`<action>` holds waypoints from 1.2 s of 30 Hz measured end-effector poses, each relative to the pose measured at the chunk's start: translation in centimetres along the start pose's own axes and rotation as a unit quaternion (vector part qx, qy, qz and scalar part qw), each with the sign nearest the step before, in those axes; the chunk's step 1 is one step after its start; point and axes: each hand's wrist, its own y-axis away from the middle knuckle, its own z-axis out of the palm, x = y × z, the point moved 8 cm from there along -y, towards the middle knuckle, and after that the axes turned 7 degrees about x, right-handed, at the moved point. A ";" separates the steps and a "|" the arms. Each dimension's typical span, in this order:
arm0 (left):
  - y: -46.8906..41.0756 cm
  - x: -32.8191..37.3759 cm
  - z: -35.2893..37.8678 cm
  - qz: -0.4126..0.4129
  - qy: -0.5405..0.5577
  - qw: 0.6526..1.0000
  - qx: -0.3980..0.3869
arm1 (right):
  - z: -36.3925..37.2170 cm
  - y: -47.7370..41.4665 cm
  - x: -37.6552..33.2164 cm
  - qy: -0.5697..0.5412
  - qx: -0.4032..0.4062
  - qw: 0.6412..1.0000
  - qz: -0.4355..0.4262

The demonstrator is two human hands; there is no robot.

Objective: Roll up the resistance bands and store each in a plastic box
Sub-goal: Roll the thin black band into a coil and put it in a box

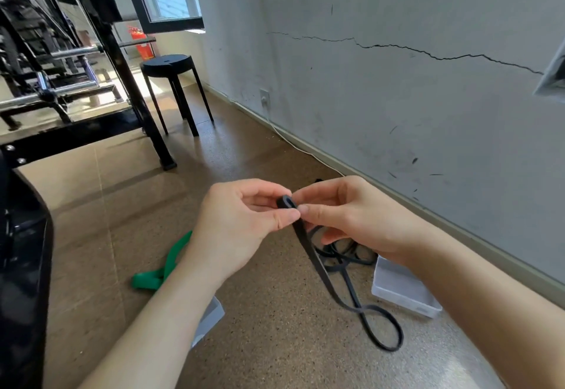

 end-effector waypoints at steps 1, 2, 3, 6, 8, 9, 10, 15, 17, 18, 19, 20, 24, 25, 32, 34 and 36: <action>0.1 0.2 -0.2 0.019 -0.033 0.999 0.015 | 0.3 0.3 -0.2 -0.032 -0.015 0.999 0.007; 0.1 0.4 -0.4 0.038 -0.069 0.996 0.030 | 0.5 0.5 -0.5 -0.049 -0.022 0.999 0.004; 0.3 0.7 -0.6 0.052 -0.093 0.993 0.042 | 0.6 0.7 -0.7 -0.055 -0.018 0.998 -0.002; 0.7 1.1 -0.4 0.074 -0.111 0.990 0.050 | 0.3 0.8 -0.9 -0.052 0.037 0.998 -0.012; 0.8 1.3 -0.3 0.082 -0.121 0.988 0.049 | 0.3 0.7 -0.7 -0.059 0.051 0.997 -0.006; 0.8 1.2 -0.2 0.077 -0.115 0.989 0.045 | 0.3 0.7 -0.7 -0.061 0.056 0.997 -0.003; 0.8 1.1 -0.2 0.069 -0.105 0.991 0.039 | 0.3 0.7 -0.7 -0.063 0.060 0.996 -0.002; 0.8 1.0 -0.2 0.031 -0.035 0.999 0.015 | 0.3 0.7 -1.0 -0.059 0.069 0.996 -0.008; 0.8 0.7 -0.1 0.010 0.010 1.000 0.006 | 0.1 0.7 -1.1 -0.057 0.079 0.995 -0.016; 0.8 0.6 -0.2 0.001 0.030 1.000 0.008 | 0.1 0.7 -1.2 -0.056 0.081 0.995 -0.020; 0.8 0.6 -0.3 -0.005 0.047 0.999 0.013 | 0.2 0.7 -1.3 -0.054 0.082 0.995 -0.023; 0.8 0.5 -0.4 -0.008 0.059 0.998 0.019 | 0.3 0.7 -1.3 -0.050 0.082 0.995 -0.025; 0.6 0.4 -0.3 -0.004 0.050 0.998 0.033 | 0.4 0.3 -0.9 -0.069 0.066 0.995 -0.005; 0.5 0.4 -0.4 -0.003 0.046 0.998 0.042 | 0.4 0.3 -0.8 -0.089 0.058 0.994 0.004; 0.2 0.1 -0.6 0.018 0.019 0.998 0.062 | 0.1 0.3 -0.8 -0.070 0.086 0.994 -0.005; 0.1 0.3 -0.6 0.038 -0.001 0.997 0.061 | 0.0 0.3 -0.8 -0.054 0.091 0.994 -0.006; 0.2 0.4 -0.7 0.051 -0.026 0.996 0.066 | 0.3 0.3 -0.6 -0.063 0.074 0.995 0.012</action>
